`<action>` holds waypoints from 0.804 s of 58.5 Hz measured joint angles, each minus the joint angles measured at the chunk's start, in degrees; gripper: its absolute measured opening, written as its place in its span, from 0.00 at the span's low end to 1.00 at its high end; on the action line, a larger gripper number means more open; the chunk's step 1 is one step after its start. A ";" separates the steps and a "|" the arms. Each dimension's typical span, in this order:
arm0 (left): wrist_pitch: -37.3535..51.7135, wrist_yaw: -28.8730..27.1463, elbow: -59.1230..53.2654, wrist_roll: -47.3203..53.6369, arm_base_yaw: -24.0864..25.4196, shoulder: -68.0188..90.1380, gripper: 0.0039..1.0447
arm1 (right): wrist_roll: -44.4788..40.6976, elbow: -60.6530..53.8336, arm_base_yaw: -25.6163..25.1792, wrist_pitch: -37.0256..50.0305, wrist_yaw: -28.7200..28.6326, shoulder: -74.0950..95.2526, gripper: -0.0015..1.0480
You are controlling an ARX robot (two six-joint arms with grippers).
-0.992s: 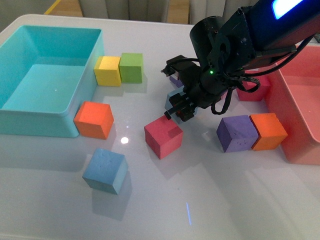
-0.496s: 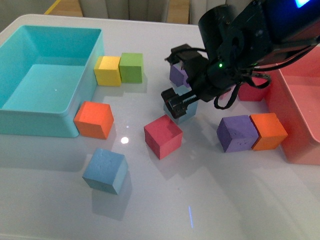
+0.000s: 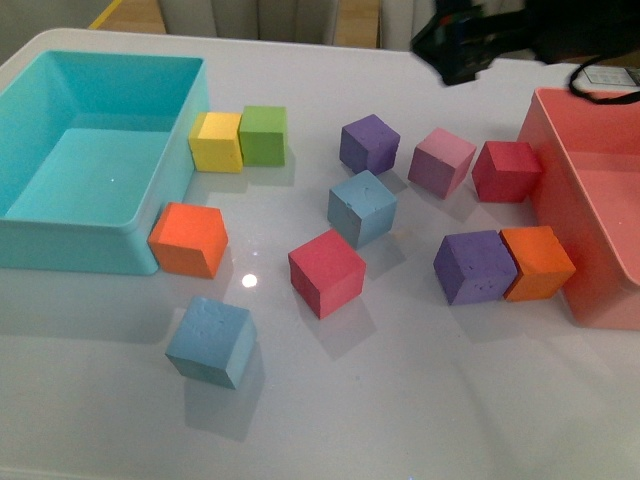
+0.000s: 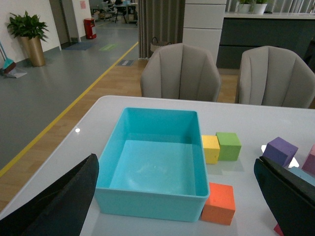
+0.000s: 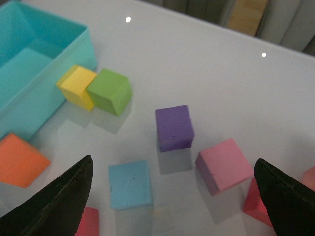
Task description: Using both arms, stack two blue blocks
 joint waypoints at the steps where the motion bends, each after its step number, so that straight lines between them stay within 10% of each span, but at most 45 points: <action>1: 0.00 0.00 0.00 0.00 0.00 0.00 0.92 | 0.61 -1.51 -0.92 0.68 -0.39 -1.64 0.91; 13: 0.00 0.09 0.00 0.00 0.00 0.02 0.92 | 5.88 -18.91 -2.89 33.53 21.20 -7.15 0.66; 35: 0.00 0.00 0.00 0.00 0.00 0.00 0.92 | 6.93 -39.67 -6.67 40.92 18.56 -23.30 0.02; 47: 0.00 0.00 0.00 0.00 0.00 0.00 0.92 | 7.10 -48.00 -9.25 41.62 14.69 -30.67 0.02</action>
